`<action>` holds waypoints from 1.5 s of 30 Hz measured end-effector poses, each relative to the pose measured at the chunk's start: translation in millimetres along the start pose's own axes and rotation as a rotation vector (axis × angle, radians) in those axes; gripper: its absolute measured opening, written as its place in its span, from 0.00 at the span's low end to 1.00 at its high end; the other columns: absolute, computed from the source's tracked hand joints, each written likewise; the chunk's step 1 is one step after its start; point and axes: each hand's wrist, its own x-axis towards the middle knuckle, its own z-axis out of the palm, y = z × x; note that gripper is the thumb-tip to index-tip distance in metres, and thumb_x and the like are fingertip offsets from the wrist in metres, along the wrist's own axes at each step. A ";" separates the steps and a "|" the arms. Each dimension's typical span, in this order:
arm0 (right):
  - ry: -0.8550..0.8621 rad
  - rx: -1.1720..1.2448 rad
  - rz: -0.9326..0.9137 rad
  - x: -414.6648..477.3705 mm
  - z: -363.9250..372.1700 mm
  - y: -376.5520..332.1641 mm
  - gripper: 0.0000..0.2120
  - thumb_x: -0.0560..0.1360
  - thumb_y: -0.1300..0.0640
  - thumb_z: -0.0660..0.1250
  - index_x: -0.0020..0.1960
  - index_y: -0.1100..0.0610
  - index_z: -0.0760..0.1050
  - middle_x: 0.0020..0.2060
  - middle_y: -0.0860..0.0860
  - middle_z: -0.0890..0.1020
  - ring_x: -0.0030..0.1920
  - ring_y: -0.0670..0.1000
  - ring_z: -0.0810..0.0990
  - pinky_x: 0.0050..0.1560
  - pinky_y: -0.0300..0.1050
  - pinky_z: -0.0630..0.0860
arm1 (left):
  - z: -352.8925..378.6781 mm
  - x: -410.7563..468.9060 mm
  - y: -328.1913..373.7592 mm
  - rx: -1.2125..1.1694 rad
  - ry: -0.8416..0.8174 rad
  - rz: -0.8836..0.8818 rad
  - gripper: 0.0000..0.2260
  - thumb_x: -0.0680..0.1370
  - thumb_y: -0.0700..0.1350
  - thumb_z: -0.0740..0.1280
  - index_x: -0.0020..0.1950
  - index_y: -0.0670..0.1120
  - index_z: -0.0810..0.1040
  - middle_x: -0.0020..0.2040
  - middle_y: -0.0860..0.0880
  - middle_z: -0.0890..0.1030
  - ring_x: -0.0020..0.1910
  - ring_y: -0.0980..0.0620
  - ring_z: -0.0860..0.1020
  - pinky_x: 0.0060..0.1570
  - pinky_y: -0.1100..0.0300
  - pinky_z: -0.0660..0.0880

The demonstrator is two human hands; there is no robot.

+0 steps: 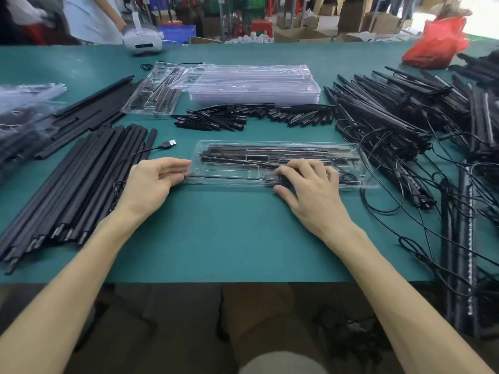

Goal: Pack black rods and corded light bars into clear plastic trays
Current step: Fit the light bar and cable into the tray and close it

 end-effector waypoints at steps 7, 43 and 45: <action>0.011 -0.040 -0.012 -0.5 1.5 -0.2 0.18 0.82 0.42 0.60 0.67 0.48 0.74 0.63 0.44 0.75 0.66 0.52 0.69 0.65 0.53 0.59 | 20.9 -0.3 37.4 0.469 0.069 0.217 0.13 0.81 0.35 0.61 0.62 0.42 0.82 0.66 0.44 0.78 0.65 0.43 0.75 0.70 0.51 0.69; 0.365 -0.222 -0.321 3.4 -15.7 -13.0 0.08 0.78 0.70 0.62 0.48 0.64 0.79 0.41 0.58 0.78 0.41 0.60 0.76 0.44 0.52 0.74 | 115.4 -11.4 100.5 0.780 0.322 0.735 0.05 0.76 0.34 0.69 0.41 0.42 0.79 0.37 0.45 0.78 0.36 0.43 0.77 0.38 0.51 0.76; 0.364 -0.228 -0.319 2.6 -14.7 -11.9 0.09 0.80 0.67 0.60 0.50 0.64 0.79 0.43 0.58 0.79 0.43 0.59 0.77 0.46 0.53 0.74 | 114.9 -10.2 97.3 0.744 0.331 0.728 0.04 0.76 0.36 0.71 0.43 0.43 0.80 0.38 0.45 0.79 0.37 0.43 0.78 0.39 0.50 0.76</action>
